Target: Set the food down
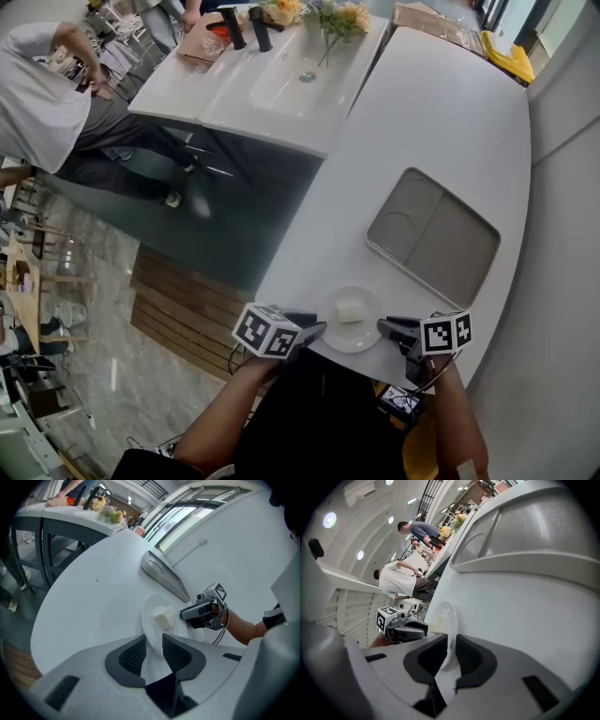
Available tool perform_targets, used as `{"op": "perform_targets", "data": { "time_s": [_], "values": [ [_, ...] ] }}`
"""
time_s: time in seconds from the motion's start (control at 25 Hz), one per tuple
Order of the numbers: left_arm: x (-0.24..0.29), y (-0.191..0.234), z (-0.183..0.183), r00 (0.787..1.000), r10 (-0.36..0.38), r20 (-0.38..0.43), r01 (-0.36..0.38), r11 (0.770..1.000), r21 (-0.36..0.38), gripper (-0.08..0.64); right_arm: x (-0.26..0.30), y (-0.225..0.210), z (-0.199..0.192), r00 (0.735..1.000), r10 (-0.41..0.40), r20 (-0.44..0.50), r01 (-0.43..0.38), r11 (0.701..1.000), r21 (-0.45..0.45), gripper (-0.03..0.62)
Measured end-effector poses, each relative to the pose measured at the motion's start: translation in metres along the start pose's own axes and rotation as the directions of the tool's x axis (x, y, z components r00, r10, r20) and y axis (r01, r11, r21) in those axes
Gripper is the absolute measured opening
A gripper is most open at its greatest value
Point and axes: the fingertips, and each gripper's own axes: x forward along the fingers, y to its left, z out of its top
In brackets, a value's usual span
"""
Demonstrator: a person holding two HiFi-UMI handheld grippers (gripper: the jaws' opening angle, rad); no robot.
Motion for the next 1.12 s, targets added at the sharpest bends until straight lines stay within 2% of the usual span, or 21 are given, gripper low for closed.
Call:
{"op": "perform_targets", "data": {
  "time_s": [0.08,0.32,0.48,0.84,1.12],
  "values": [
    [0.002,0.0,-0.002,1.0,-0.002,-0.014,0.002,1.0,0.006,0.067,-0.002,-0.004,0.003,1.0,-0.005,0.015,0.005,1.0,0.026,0.03],
    [0.005,-0.003,-0.003,0.999,-0.035,-0.025,0.035,0.999,0.004,0.055,-0.008,-0.006,0.003,0.996,0.05,0.069,-0.06,0.987,0.147,0.018],
    [0.001,-0.005,0.004,0.998,-0.056,-0.016,0.056,0.998,0.009,0.053,-0.011,-0.004,0.004,0.991,0.076,0.111,-0.096,0.976,0.195,0.017],
    [-0.006,-0.015,0.032,0.996,-0.087,-0.018,0.089,0.991,0.105,0.052,-0.033,0.012,0.018,0.977,0.049,0.208,-0.085,0.982,0.171,0.015],
    [0.003,-0.043,0.069,0.991,-0.123,-0.046,0.13,0.967,0.221,0.052,-0.075,0.014,0.032,0.955,-0.017,0.296,-0.031,0.987,0.156,0.015]
  ]
}}
